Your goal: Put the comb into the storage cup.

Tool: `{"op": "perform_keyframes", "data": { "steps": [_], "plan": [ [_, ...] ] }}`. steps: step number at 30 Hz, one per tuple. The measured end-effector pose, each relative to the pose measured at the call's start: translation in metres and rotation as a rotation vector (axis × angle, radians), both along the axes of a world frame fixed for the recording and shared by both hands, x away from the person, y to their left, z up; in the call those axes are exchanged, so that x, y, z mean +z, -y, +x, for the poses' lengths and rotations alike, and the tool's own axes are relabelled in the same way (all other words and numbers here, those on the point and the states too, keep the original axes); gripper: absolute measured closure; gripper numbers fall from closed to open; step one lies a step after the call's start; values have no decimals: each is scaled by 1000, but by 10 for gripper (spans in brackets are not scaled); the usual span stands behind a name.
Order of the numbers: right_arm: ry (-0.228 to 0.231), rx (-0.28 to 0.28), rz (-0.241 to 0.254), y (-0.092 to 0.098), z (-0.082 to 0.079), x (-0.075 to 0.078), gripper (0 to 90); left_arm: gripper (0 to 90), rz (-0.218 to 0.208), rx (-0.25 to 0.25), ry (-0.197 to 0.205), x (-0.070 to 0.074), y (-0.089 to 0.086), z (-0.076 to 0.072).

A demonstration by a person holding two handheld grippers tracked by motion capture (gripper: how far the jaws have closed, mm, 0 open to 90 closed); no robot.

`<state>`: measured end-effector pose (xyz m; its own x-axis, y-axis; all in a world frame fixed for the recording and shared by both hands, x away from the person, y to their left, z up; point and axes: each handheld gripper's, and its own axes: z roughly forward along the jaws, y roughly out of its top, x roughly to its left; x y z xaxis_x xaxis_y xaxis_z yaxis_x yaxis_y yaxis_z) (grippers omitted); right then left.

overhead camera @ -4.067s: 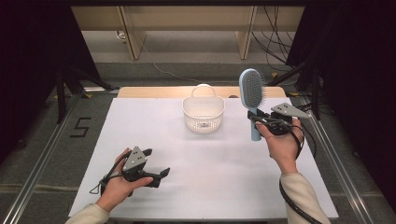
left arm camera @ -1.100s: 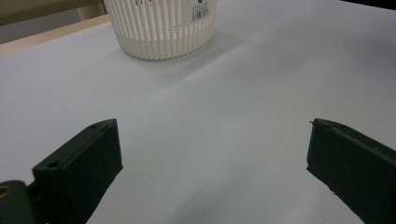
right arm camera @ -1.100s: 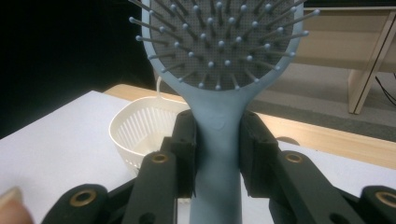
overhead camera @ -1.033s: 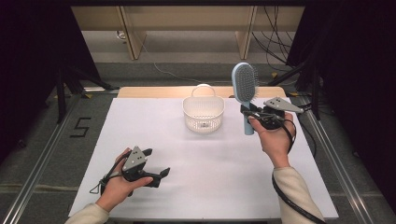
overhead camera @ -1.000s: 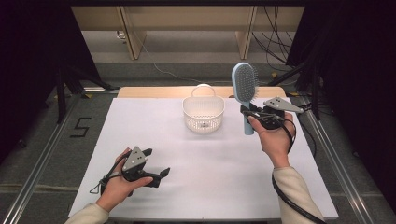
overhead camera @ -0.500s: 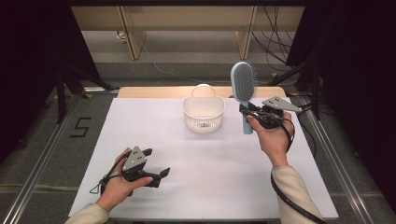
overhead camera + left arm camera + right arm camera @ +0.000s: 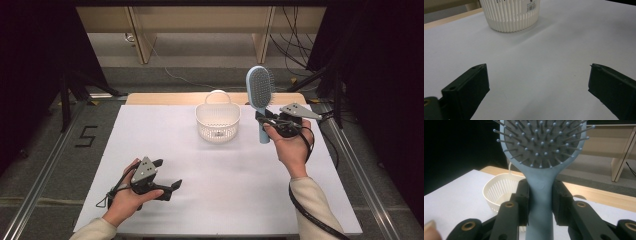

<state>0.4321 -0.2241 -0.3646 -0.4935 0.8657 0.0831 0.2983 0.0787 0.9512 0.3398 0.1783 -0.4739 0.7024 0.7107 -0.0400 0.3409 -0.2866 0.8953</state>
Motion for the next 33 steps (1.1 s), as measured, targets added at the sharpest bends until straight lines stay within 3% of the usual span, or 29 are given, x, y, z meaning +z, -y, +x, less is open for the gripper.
{"op": "perform_keyframes", "data": {
  "steps": [33],
  "plan": [
    [11, 10, 21, -14, 7, 2, 705, 25, 1, -9, 2, 0, 1, 0]
  ]
}}
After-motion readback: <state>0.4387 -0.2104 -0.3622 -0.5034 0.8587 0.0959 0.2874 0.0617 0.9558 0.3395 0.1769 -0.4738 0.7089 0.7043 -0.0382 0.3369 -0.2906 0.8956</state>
